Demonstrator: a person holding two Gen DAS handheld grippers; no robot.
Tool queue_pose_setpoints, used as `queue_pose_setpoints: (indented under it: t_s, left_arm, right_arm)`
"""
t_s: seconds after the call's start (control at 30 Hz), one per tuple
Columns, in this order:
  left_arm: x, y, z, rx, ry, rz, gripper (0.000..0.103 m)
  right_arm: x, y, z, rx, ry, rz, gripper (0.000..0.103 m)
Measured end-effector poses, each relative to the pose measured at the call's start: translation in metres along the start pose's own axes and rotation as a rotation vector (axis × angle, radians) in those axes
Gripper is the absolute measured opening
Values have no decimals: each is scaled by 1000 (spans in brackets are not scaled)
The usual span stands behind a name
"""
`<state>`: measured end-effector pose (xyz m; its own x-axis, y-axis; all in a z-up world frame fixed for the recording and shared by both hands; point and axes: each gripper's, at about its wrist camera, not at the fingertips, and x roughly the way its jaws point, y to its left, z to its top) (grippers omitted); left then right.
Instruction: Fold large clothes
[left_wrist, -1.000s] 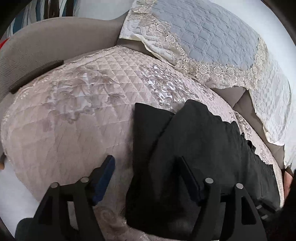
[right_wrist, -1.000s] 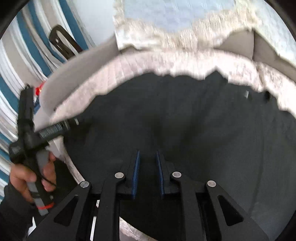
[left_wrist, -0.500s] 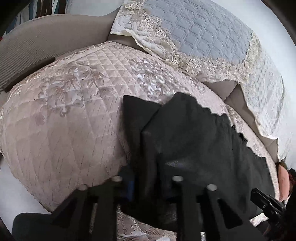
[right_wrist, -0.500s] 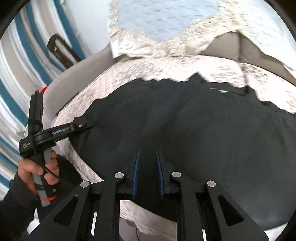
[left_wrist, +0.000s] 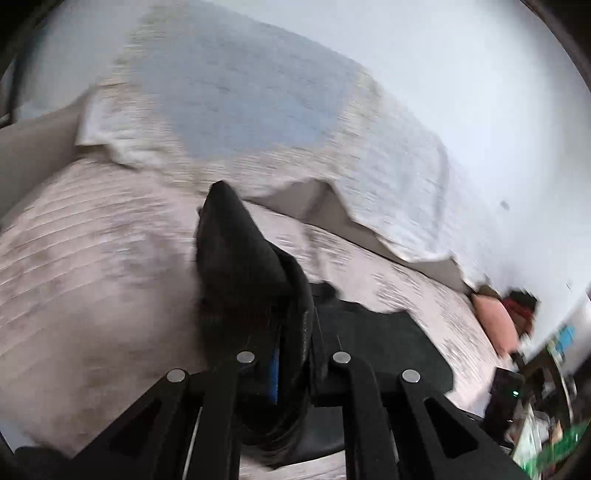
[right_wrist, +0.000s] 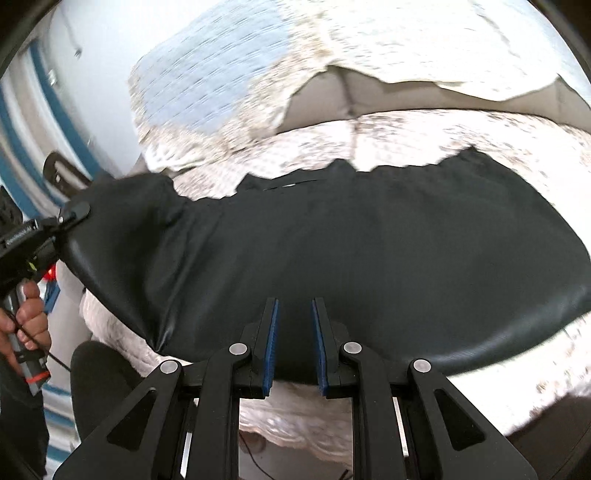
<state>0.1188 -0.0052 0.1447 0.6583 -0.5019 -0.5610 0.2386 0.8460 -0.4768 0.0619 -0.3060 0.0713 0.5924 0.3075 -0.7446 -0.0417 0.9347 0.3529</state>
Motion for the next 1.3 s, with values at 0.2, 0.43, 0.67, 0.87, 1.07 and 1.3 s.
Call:
queue_pose_setpoints:
  t_s: [0.2, 0.43, 0.67, 0.87, 1.07, 1.3]
  left_arm:
    - [91, -59, -35, 88, 182, -129, 10]
    - [153, -78, -85, 113, 359, -186, 11]
    - [87, -85, -60, 187, 271, -247, 20]
    - [80, -27, -20, 120, 153, -21, 28]
    - [121, 1, -19, 99, 209, 72, 28]
    - [138, -15, -42, 167, 263, 19, 28]
  right_arm:
    - [-14, -26, -5, 56, -23, -28, 17]
    - [-16, -49, -10, 122, -5, 5, 19]
    - [-15, -50, 1, 188, -22, 134, 45]
    - [17, -41, 21, 261, 32, 320, 56]
    - [61, -33, 19, 308, 155, 365, 40]
    - [47, -30, -2, 302, 130, 340, 7]
